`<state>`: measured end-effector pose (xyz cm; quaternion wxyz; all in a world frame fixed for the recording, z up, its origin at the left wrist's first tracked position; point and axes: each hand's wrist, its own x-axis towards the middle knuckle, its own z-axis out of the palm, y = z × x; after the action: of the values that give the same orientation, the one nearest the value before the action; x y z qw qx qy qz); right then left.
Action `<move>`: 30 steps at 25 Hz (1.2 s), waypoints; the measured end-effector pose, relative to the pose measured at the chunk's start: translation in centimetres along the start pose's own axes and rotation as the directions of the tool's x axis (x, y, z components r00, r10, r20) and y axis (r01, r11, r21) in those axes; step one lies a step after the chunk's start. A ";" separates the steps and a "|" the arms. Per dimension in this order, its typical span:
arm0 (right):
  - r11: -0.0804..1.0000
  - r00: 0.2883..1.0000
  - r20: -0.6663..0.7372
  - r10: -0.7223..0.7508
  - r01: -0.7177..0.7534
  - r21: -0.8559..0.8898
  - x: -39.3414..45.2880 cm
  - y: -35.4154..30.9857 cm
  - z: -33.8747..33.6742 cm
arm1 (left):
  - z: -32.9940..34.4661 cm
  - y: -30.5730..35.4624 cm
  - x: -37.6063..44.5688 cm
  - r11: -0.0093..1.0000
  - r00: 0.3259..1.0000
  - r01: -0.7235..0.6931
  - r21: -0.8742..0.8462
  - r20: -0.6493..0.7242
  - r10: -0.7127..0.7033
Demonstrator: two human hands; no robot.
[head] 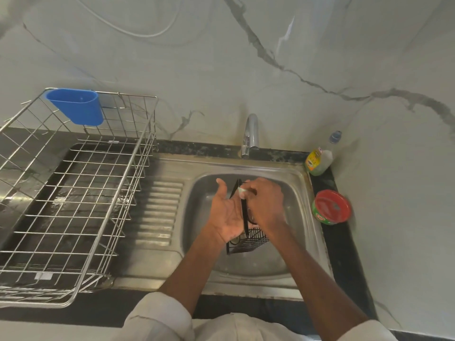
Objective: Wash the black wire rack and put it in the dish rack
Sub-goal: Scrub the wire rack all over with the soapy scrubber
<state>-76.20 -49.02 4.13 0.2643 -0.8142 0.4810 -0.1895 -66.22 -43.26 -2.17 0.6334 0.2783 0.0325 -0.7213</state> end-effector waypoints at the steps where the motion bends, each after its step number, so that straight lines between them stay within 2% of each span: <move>1: 0.996 0.997 0.074 -0.036 0.042 -0.080 -0.3 0.1 -0.1 | 0.1 0.3 -0.1 1.000 1.000 -0.009 -0.009 -0.010 0.008; 3: 0.986 0.985 0.163 -0.065 0.089 -0.144 -0.6 -0.1 -0.3 | 0.3 0.7 0.0 1.000 0.999 -0.022 0.003 -0.042 0.023; 6: 0.993 0.999 0.026 -0.020 0.022 -0.114 0.8 -0.9 -0.3 | 1.2 0.2 -0.3 0.999 0.998 -0.005 0.034 -0.056 0.007; 9: 0.981 0.983 0.129 -0.132 0.149 -0.128 -0.7 -0.3 0.0 | 0.7 0.3 -0.2 0.998 0.995 -0.060 -0.015 -0.082 0.058; 12: 0.986 0.987 0.060 -0.150 0.154 -0.064 -3.3 1.1 0.4 | 0.6 0.5 0.0 0.995 0.992 -0.095 -0.040 -0.090 0.091; 15: 0.975 0.976 0.093 -0.199 0.206 -0.082 -4.2 0.9 1.2 | 1.0 0.4 0.2 0.995 0.990 -0.091 -0.036 -0.111 0.087; 19: 0.998 0.996 -0.068 -0.056 0.056 0.005 -0.7 -1.1 0.1 | 1.6 0.5 0.0 0.992 0.987 -0.130 -0.004 -0.096 0.129; 22: 0.977 0.982 0.083 -0.171 0.180 -0.116 0.4 -1.4 0.0 | 1.6 0.5 -0.2 0.991 0.986 -0.136 0.004 -0.094 0.136; 23: 0.971 0.981 0.077 -0.179 0.188 -0.146 0.6 -0.9 0.1 | 1.7 0.6 -0.2 0.989 0.985 -0.143 0.023 -0.095 0.145; 25: 0.991 0.995 -0.089 -0.051 0.040 -0.127 1.5 -0.4 -0.3 | 2.0 0.3 -0.3 0.989 0.986 -0.131 0.071 -0.093 0.138; 26: 0.994 0.992 -0.126 -0.017 0.003 -0.113 2.2 -0.5 -0.4 | 2.3 0.1 -0.3 0.989 0.987 -0.117 0.094 -0.097 0.126; 28: 0.991 0.996 -0.071 -0.051 0.042 -0.128 2.6 -0.9 -0.3 | 2.5 -0.2 -0.1 0.990 0.989 -0.107 0.094 -0.093 0.116; 30: 0.995 0.994 -0.112 0.020 -0.031 -0.099 2.9 -0.5 -0.4 | 2.4 0.1 0.0 0.988 0.987 -0.130 0.080 -0.081 0.137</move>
<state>-74.79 -51.50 4.90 0.1982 -0.8086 0.5141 -0.2064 -66.93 -44.25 -0.15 0.6675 0.3343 0.0142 -0.6652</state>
